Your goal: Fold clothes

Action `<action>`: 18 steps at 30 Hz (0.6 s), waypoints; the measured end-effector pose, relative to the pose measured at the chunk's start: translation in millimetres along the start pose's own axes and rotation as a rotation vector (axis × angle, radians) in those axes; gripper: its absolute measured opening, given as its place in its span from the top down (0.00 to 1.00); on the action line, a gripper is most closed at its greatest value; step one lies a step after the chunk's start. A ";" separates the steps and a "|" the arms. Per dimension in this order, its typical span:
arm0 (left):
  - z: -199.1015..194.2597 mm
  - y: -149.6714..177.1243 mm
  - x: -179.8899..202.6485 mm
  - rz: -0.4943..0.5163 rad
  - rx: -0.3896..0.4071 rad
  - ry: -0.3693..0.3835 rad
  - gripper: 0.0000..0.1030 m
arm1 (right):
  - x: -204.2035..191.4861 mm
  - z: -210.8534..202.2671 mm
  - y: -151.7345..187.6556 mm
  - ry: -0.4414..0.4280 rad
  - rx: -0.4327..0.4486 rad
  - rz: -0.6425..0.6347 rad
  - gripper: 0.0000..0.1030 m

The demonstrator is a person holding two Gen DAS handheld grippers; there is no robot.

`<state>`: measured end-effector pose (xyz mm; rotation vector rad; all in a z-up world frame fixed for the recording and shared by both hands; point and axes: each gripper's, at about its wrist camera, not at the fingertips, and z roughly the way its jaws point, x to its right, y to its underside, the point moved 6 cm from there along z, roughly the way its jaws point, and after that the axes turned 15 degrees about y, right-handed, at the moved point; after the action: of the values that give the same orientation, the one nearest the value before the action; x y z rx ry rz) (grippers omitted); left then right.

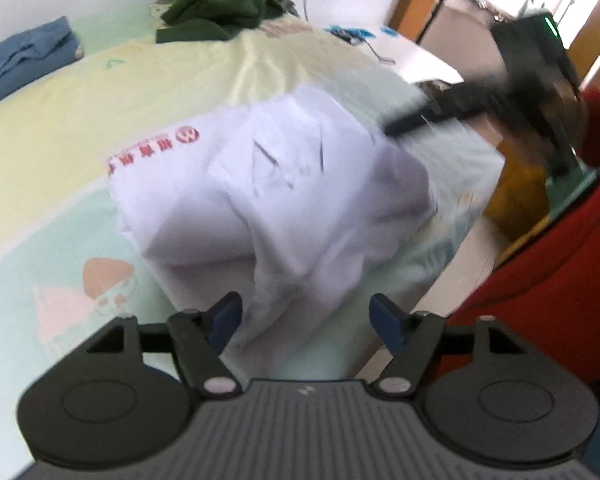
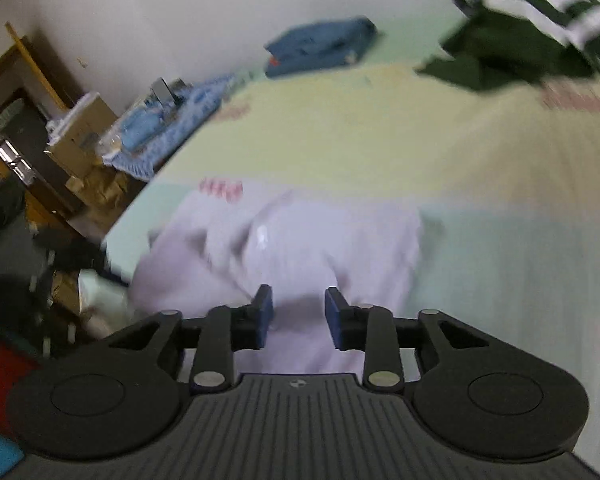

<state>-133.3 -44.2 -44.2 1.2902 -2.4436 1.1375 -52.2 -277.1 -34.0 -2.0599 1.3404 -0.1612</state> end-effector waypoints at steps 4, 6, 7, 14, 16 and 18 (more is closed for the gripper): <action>7.6 -15.0 2.8 0.005 0.003 0.000 0.26 | -3.4 -8.0 22.5 0.014 -0.020 0.049 0.62; 16.1 -18.7 -0.9 0.009 -0.018 -0.022 0.34 | -3.5 -8.7 25.2 -0.012 0.002 0.101 0.62; 20.3 -18.9 -4.7 0.004 -0.032 -0.036 0.42 | -4.9 -6.2 24.2 -0.014 0.008 0.110 0.62; 1.9 -21.7 -32.6 -0.160 0.059 0.005 0.77 | -8.0 1.3 9.3 -0.023 0.072 0.133 0.85; -0.6 -21.5 -35.7 -0.179 0.083 0.007 0.80 | -4.5 -2.6 0.9 -0.031 0.114 0.147 0.90; 1.5 -17.6 -40.4 -0.206 0.088 0.019 0.80 | 0.1 -1.4 -8.1 -0.004 0.149 0.138 0.90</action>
<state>-94.6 -25.2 -53.8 1.5082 -2.2073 1.2064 -46.6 -275.8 -28.1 -1.8370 1.4185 -0.1905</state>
